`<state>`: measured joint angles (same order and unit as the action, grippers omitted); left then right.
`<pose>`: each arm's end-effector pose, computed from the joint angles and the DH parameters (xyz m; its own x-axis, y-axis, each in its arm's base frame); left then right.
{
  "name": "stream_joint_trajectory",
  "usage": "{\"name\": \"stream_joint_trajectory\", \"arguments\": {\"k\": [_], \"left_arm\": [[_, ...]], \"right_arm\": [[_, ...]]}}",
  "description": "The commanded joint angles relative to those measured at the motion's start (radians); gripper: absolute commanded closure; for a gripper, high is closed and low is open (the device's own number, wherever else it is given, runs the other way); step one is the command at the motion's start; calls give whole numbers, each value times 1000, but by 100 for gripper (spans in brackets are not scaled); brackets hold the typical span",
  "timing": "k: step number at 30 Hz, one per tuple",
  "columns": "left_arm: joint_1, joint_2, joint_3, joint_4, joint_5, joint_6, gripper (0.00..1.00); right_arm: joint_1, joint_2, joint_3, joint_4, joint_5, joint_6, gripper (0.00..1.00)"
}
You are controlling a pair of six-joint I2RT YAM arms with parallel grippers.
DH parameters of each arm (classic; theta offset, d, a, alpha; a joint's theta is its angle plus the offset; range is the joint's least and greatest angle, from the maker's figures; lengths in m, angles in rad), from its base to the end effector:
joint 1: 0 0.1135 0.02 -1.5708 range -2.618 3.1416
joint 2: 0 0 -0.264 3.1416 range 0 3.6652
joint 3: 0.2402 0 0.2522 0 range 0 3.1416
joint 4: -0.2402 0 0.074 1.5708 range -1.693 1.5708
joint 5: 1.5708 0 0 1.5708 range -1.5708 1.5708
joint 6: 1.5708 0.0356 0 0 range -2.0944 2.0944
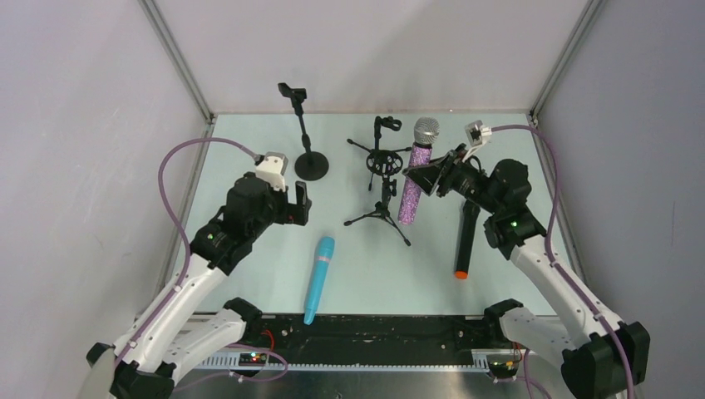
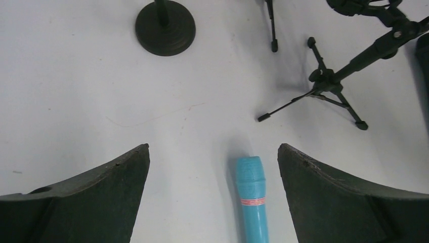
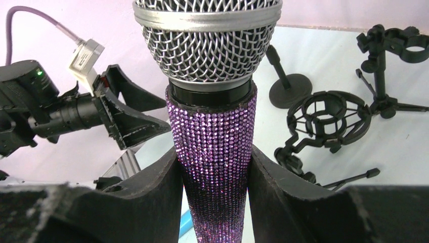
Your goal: Attach the microphones to the stand
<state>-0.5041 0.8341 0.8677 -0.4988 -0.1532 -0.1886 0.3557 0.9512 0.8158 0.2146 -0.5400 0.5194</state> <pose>0.1629 -0.0836 0.3283 -0.4529 0.0383 -0.8907 0.2780 0.9553 -0.1003 0.2015 0.0944 0.3631 -0.3223 0.3344 -0.8856 -0.7132 0.5294 0.4595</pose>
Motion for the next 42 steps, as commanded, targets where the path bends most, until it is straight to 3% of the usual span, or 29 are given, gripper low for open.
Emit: {"name": "stream_joint_trajectory", "arguments": {"k": [1,17,33,42], "left_arm": [[-5,4,46,3,-54,78,0],[-3,163,175,19,32,107,0],[-4,304,358,97,94,152,0],[-5,260,339,105,128,97,0]], "right_arm": [[-3,51,14,247,30,2,100],[49,239,232,188,184,-118,100],[71,415,357,287,216,-230,100],[77,526,412,401,212,-250,100]]}}
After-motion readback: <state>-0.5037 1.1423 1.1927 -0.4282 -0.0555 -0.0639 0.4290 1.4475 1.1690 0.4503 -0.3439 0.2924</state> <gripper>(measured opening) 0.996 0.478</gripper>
